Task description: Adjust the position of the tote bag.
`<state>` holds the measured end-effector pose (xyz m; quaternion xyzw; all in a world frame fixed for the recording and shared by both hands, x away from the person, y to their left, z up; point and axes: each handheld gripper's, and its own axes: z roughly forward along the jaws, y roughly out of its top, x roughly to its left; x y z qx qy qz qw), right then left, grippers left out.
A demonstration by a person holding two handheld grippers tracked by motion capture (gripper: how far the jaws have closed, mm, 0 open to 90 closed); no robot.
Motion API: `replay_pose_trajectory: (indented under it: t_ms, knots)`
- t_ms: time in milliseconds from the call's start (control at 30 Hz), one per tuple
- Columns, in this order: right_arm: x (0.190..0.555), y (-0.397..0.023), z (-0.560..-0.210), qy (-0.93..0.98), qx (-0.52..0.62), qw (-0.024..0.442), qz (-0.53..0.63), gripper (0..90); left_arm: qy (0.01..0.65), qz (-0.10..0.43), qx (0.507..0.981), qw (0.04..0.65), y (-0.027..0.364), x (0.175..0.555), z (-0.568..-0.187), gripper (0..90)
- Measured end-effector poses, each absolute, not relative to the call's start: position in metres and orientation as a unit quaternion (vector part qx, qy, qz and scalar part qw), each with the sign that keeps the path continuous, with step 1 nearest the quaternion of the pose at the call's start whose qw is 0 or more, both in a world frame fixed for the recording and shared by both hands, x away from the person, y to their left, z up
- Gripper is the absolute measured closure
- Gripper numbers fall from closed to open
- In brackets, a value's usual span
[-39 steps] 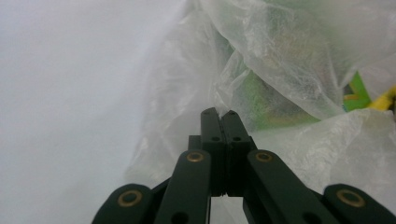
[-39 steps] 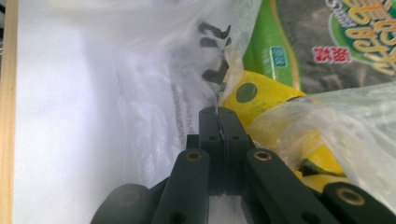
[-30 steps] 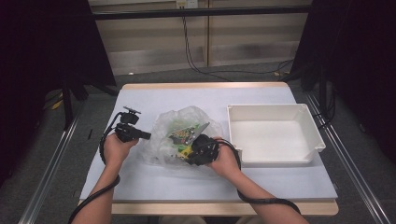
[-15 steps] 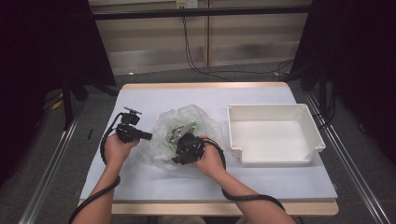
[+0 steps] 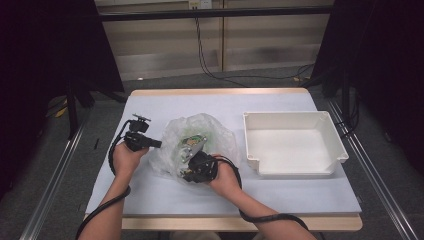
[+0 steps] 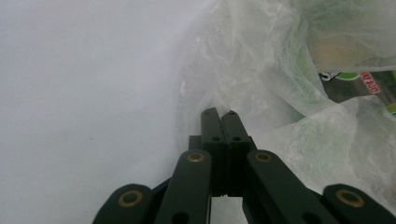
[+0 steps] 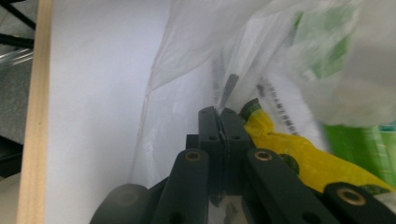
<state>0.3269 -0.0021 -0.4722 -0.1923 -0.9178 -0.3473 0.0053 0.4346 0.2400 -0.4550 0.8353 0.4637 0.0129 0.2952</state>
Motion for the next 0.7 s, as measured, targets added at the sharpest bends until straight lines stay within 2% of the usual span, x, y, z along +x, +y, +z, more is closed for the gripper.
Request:
replay_pose_trajectory:
  t_ms: [267, 333, 367, 467, 600, 700]
  knots:
    - [0.329, -0.008, -0.472, -0.916, -0.2, 0.004, -0.349, 89.3, 0.463, 0.006, 0.835, 0.298, 0.248, 0.432, -0.458, 89.7]
    - [0.331, -0.01, -0.471, -0.915, -0.204, 0.003, -0.348, 89.4, 0.465, 0.005, 0.83, 0.309, 0.246, 0.43, -0.455, 87.1]
    - [0.331, -0.01, -0.471, -0.915, -0.204, 0.004, -0.349, 89.4, 0.464, 0.009, 0.829, 0.311, 0.245, 0.429, -0.454, 84.0]
    - [0.332, -0.011, -0.473, -0.916, -0.205, 0.004, -0.345, 89.4, 0.456, 0.014, 0.83, 0.321, 0.244, 0.428, -0.447, 67.5]
    - [0.332, -0.011, -0.474, -0.916, -0.204, 0.004, -0.345, 89.4, 0.449, 0.007, 0.827, 0.338, 0.24, 0.428, -0.434, 56.0]
    - [0.332, -0.011, -0.474, -0.917, -0.203, 0.004, -0.345, 89.4, 0.439, 0.02, 0.826, 0.353, 0.234, 0.427, -0.428, 40.9]
